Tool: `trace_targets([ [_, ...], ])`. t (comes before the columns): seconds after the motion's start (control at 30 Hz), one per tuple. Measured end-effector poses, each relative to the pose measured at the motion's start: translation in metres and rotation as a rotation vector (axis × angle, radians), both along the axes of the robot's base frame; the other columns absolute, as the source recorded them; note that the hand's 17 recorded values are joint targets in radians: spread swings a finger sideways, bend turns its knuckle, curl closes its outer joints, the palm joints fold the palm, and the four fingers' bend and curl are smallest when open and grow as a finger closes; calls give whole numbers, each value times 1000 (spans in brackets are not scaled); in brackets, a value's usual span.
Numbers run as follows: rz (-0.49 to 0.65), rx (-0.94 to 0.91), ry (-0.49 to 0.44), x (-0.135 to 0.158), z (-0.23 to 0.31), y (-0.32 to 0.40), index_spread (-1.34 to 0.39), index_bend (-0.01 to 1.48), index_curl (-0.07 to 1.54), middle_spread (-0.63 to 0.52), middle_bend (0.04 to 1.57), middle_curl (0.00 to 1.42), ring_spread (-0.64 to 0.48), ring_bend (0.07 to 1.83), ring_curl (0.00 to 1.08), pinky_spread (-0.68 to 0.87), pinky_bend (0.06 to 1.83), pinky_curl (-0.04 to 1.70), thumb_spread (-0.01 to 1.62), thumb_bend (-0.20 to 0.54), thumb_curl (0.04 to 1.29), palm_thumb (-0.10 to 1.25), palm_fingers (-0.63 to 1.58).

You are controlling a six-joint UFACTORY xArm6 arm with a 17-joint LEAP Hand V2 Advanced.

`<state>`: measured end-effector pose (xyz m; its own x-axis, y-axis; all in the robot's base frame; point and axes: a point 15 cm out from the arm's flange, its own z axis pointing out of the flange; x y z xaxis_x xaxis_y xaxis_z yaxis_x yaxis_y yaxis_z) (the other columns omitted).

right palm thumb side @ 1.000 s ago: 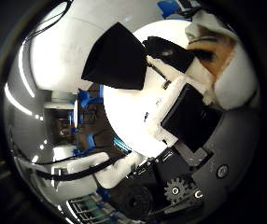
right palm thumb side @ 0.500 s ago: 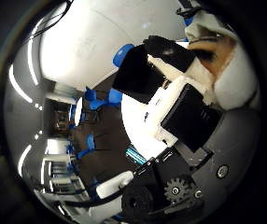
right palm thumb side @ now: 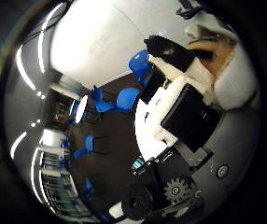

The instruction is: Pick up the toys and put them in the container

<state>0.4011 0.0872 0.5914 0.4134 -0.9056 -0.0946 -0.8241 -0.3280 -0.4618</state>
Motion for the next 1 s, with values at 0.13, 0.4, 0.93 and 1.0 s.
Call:
trace_targets([
  [0.13, -7, 17, -2, 17, -7, 13, -206, 1155, 743, -131, 1353, 727, -240, 1295, 818, -229, 1183, 1039, 1189, -12, 503, 1001, 1120],
  [0.4, -62, 51, -38, 68, -20, 19, -205, 1153, 738, -128, 1358, 720, -240, 1291, 822, -234, 1166, 1052, 1179, -13, 509, 991, 1127],
  [0.93, -58, 89, 55, 122, -85, 34, -238, 822, 645, -155, 1207, 622, -233, 1243, 662, -430, 1000, 795, 1261, -22, 418, 805, 1150],
  [1.0, -54, 84, 73, 120, -90, 34, -262, 670, 610, -171, 1145, 585, -241, 1219, 605, -528, 941, 706, 1263, -18, 401, 781, 1136],
])
